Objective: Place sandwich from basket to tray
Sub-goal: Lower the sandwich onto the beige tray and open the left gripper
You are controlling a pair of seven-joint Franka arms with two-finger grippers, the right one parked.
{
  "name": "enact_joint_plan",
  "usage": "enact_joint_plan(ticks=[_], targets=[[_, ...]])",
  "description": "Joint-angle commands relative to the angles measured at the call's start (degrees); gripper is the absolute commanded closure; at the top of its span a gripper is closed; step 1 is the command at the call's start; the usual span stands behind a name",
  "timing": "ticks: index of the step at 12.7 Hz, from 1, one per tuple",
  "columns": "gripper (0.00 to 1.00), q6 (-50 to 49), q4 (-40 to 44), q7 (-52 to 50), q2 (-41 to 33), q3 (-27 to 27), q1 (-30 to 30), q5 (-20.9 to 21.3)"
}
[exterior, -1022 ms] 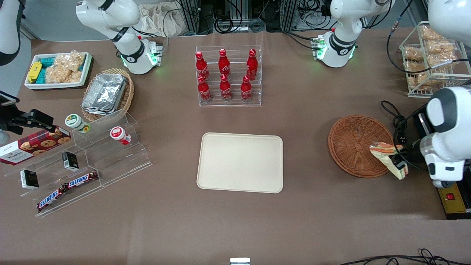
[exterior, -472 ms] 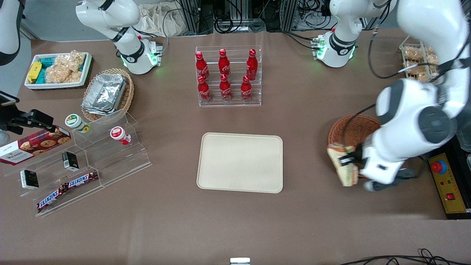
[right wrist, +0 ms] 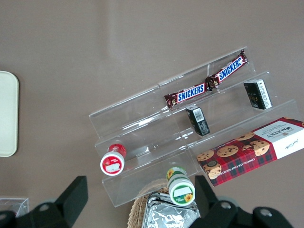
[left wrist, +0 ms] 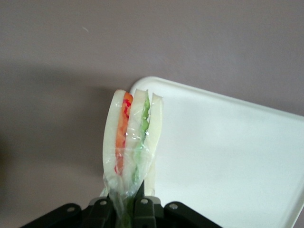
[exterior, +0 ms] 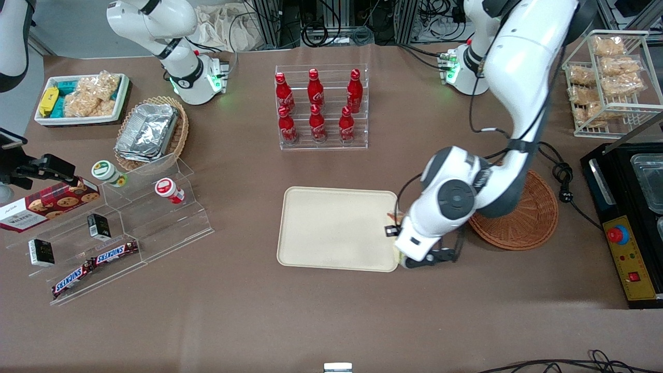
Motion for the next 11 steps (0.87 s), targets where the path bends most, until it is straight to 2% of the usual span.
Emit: enact_joint_plan(ticks=[1, 4, 5, 6, 7, 8, 9, 11], targets=[[1.0, -1.0, 2.3, -1.0, 3.0, 0.7, -3.3, 0.6], [1.0, -1.5, 1.0, -0.4, 5.1, 0.7, -3.4, 0.7], [0.96, -1.5, 1.0, -0.2, 5.7, 0.7, -3.3, 0.9], [0.88, -1.8, 1.0, -0.2, 5.8, 0.7, -3.2, 2.1], [0.73, -1.9, 1.0, -0.2, 5.8, 0.7, -3.2, 3.4], [0.21, -1.8, 1.2, -0.3, 5.8, 0.7, -3.2, 3.4], [0.01, -2.0, 1.2, -0.4, 5.5, 0.7, -3.1, 3.5], [0.0, -2.8, 1.6, -0.5, 4.8, 0.7, -2.9, 3.5]])
